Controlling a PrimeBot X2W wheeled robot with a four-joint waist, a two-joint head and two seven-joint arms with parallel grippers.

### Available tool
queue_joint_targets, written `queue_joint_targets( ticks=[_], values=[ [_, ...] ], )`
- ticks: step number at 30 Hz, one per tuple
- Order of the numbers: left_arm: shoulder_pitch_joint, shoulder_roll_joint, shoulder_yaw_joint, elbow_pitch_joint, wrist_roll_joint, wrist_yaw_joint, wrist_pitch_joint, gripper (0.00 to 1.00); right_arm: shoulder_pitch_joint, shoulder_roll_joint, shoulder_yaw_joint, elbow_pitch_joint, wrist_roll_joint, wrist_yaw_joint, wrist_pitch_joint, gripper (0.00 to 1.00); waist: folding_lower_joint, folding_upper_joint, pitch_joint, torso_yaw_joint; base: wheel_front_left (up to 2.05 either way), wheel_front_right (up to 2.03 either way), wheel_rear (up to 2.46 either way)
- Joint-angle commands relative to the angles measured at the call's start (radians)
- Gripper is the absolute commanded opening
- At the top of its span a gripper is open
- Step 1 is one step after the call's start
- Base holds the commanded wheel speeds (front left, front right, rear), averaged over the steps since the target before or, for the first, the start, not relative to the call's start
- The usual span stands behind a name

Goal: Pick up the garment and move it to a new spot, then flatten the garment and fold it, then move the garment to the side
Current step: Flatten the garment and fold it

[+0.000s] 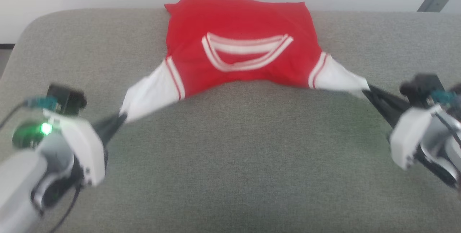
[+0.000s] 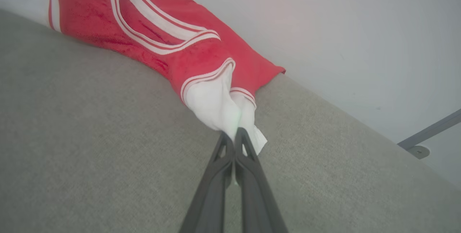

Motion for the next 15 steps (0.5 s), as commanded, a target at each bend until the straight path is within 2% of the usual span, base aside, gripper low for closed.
queue_joint_targets(
  ticks=[1, 2, 6, 9, 13, 15],
  values=[
    [0.073, 0.038, -0.003, -0.055, -0.028, 0.043, 0.018, 0.0, 0.058, -0.052, 0.01, -0.05, 0.02, -0.001, 0.019, 0.0, 0.0, 0.0, -0.003, -0.005, 0.0, 0.0, 0.0],
    [0.073, 0.038, -0.003, -0.055, -0.028, 0.043, 0.018, 0.0, 0.058, -0.052, 0.01, -0.05, 0.02, -0.001, 0.019, 0.0, 0.0, 0.0, -0.003, -0.005, 0.0, 0.0, 0.0],
    [0.202, 0.119, -0.008, -0.151, -0.056, 0.136, 0.033, 0.0, 0.16, -0.134, -0.005, -0.116, 0.05, -0.001, 0.039, 0.0, 0.0, 0.0, -0.004, -0.014, 0.0, 0.0, 0.0],
    [0.28, 0.156, -0.007, -0.202, -0.081, 0.198, 0.024, 0.0, 0.236, -0.166, -0.022, -0.144, 0.079, -0.001, 0.06, 0.0, 0.0, 0.0, -0.001, -0.018, 0.0, 0.0, 0.0],
    [0.363, 0.185, 0.0, -0.266, -0.11, 0.274, 0.009, 0.0, 0.336, -0.212, -0.032, -0.2, 0.147, -0.001, 0.13, 0.0, 0.0, 0.0, 0.008, -0.019, 0.0, 0.0, 0.0],
    [0.385, 0.191, 0.005, -0.285, -0.125, 0.292, 0.002, 0.0, 0.367, -0.225, -0.029, -0.227, 0.181, -0.001, 0.163, 0.0, 0.0, 0.0, 0.013, -0.019, 0.0, 0.0, 0.0]
  ],
)
